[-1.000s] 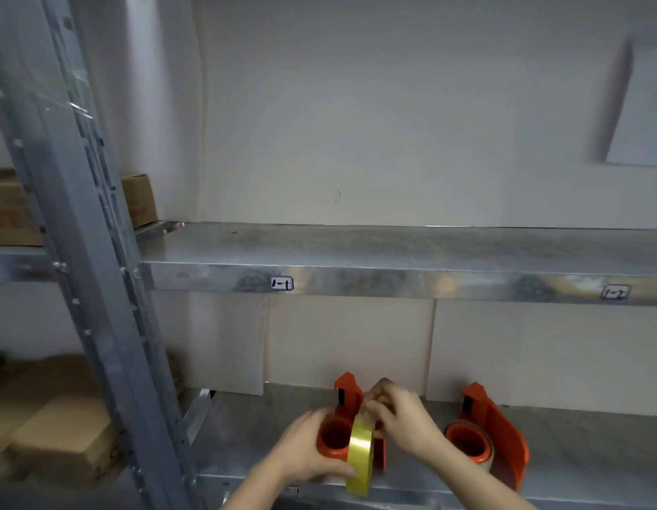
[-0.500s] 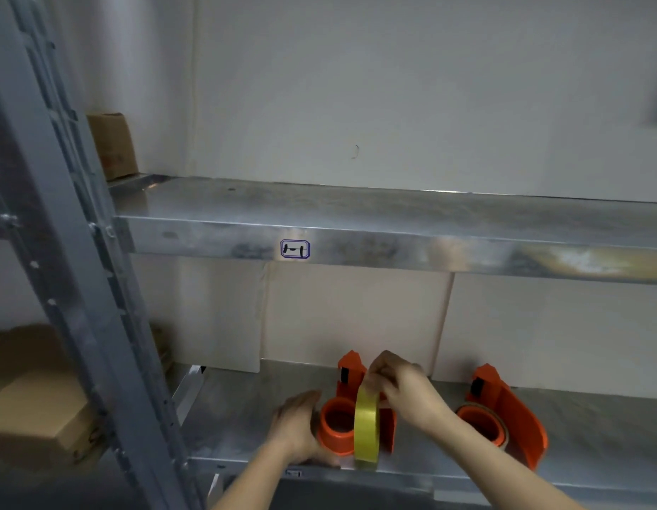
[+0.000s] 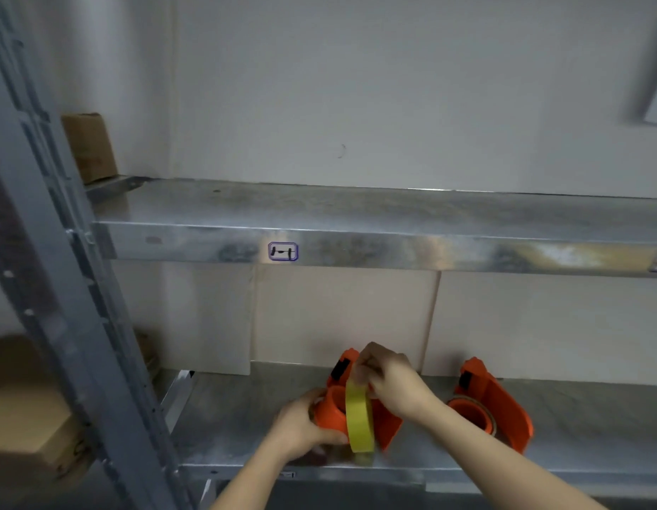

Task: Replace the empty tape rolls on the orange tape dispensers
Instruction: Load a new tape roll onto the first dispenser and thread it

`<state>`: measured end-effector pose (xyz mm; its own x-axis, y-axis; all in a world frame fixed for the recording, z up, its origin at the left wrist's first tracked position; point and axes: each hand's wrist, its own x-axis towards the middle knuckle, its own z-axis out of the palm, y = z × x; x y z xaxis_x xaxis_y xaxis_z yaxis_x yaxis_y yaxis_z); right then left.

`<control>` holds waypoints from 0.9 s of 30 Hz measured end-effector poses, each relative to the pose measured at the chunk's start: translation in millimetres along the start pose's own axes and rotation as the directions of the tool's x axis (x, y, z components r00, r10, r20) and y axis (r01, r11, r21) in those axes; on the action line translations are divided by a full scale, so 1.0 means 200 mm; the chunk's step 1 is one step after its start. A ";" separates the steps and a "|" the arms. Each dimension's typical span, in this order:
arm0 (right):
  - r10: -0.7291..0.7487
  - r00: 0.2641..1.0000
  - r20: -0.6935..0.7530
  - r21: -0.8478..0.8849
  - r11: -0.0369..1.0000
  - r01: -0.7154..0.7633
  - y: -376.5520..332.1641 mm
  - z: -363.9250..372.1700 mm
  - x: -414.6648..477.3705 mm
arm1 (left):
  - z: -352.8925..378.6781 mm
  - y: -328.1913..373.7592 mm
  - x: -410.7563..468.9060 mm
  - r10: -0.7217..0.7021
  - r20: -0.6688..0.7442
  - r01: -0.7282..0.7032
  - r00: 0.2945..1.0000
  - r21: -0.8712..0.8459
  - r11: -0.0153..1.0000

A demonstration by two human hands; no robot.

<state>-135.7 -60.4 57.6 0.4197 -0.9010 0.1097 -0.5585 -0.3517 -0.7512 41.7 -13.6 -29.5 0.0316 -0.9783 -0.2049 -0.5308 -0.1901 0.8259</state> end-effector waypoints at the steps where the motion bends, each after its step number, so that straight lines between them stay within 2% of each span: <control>1: -0.004 1.000 -0.004 -0.007 1.000 0.004 -0.01 -0.01 0.00 | -0.02 0.02 -0.01 -0.002 0.014 0.003 1.000 -0.021 1.000; 10: 0.001 1.000 -0.015 0.010 1.000 -0.001 0.00 -0.11 -0.02 | -0.01 0.19 -0.07 -0.008 0.109 0.027 0.994 -0.172 0.985; 17: 0.071 0.997 -0.013 0.141 0.988 -0.069 0.04 -0.15 -0.06 | 0.08 0.31 -0.11 -0.046 -0.014 0.041 0.999 -0.263 0.964; 27: 0.080 0.997 -0.005 0.191 0.979 -0.078 0.10 -0.18 -0.11 | 0.21 0.41 -0.15 -0.086 -0.043 0.069 0.995 -0.306 0.950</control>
<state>-181.6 -55.7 62.8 0.3703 -0.9275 0.0521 -0.4429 -0.2255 -0.8678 -39.2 2.8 22.4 0.1138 -0.9609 -0.2523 -0.2428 -0.2732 0.9308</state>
